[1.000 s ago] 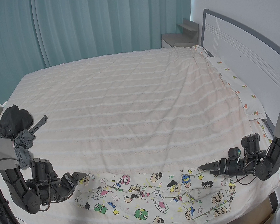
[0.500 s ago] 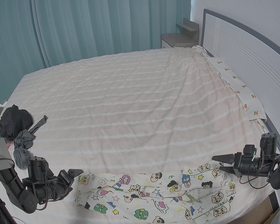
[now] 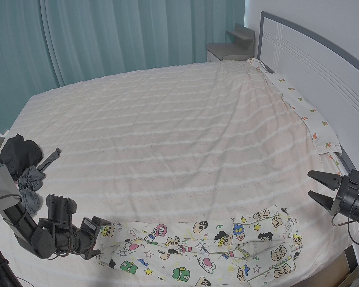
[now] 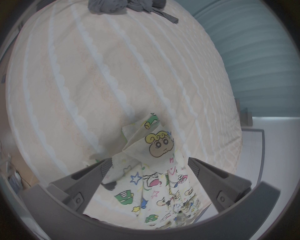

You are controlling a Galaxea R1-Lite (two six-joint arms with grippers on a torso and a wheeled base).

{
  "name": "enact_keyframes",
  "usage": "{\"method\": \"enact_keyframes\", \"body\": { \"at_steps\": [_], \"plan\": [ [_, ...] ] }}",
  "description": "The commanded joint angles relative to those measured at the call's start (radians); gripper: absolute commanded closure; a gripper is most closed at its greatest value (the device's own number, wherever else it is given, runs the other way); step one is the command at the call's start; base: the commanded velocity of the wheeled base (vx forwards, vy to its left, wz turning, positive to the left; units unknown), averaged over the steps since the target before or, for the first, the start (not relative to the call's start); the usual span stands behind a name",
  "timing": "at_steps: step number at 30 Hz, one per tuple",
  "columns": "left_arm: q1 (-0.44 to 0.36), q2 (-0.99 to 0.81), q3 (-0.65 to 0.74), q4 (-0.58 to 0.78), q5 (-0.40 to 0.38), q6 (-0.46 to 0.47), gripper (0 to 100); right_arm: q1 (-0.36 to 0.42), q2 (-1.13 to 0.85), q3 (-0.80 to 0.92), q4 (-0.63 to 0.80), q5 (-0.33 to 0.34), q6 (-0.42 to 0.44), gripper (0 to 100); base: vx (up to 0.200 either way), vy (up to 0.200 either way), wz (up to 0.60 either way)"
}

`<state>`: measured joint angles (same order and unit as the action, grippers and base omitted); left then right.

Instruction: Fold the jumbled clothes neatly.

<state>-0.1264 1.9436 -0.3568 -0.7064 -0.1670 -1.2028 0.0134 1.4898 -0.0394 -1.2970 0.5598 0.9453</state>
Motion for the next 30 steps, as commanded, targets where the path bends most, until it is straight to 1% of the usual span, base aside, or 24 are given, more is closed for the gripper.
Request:
{"method": "enact_keyframes", "body": {
  "at_steps": [1,3,4,5,6,11,14,17,19,21,22,30],
  "plan": [
    [-0.025,0.032,-0.07,0.028,0.029,-0.052,0,0.037,-0.128,0.024,0.001,-0.004,0.006,0,0.0,0.0,0.0],
    [-0.025,0.041,-0.093,0.031,0.064,-0.054,0,0.043,-0.126,0.026,0.001,-0.004,0.006,0,0.0,0.0,0.0],
    [-0.025,0.041,-0.093,0.031,0.064,-0.054,0,0.043,-0.126,0.026,0.001,-0.004,0.006,0,0.0,0.0,0.0],
    [-0.032,0.067,-0.113,0.031,0.092,-0.054,0,0.042,-0.126,0.026,0.001,-0.006,0.006,0,0.0,0.0,0.0],
    [-0.035,0.072,-0.114,0.031,0.095,-0.054,0,0.042,-0.126,0.026,0.001,-0.006,0.006,0,0.0,0.0,0.0],
    [-0.088,0.095,-0.131,0.034,0.141,-0.054,0,0.042,-0.128,0.026,0.001,-0.006,0.006,0,0.0,0.0,0.0],
    [-0.13,0.1,-0.151,0.074,0.162,-0.054,0,0.042,-0.128,0.026,0.001,-0.006,0.006,0,0.0,0.0,0.0],
    [-0.136,0.107,-0.179,0.108,0.179,-0.055,0,0.042,-0.128,0.026,-0.001,-0.006,0.006,0,0.0,0.0,0.0],
    [-0.137,0.124,-0.22,0.162,0.208,-0.055,0,0.042,-0.129,0.026,-0.001,-0.008,0.006,0,0.0,0.0,0.0],
    [-0.142,0.126,-0.226,0.179,0.218,-0.055,0,0.042,-0.129,0.026,-0.001,-0.006,0.006,0,0.0,0.0,0.0],
    [-0.144,0.126,-0.226,0.183,0.219,-0.055,100,0.042,-0.129,0.026,-0.001,-0.008,0.006,0,0.0,0.0,0.0],
    [-0.15,0.127,-0.215,0.186,0.224,-0.054,100,0.043,-0.128,0.027,-0.001,-0.006,0.004,0,0.0,0.0,0.0]
  ]
}}
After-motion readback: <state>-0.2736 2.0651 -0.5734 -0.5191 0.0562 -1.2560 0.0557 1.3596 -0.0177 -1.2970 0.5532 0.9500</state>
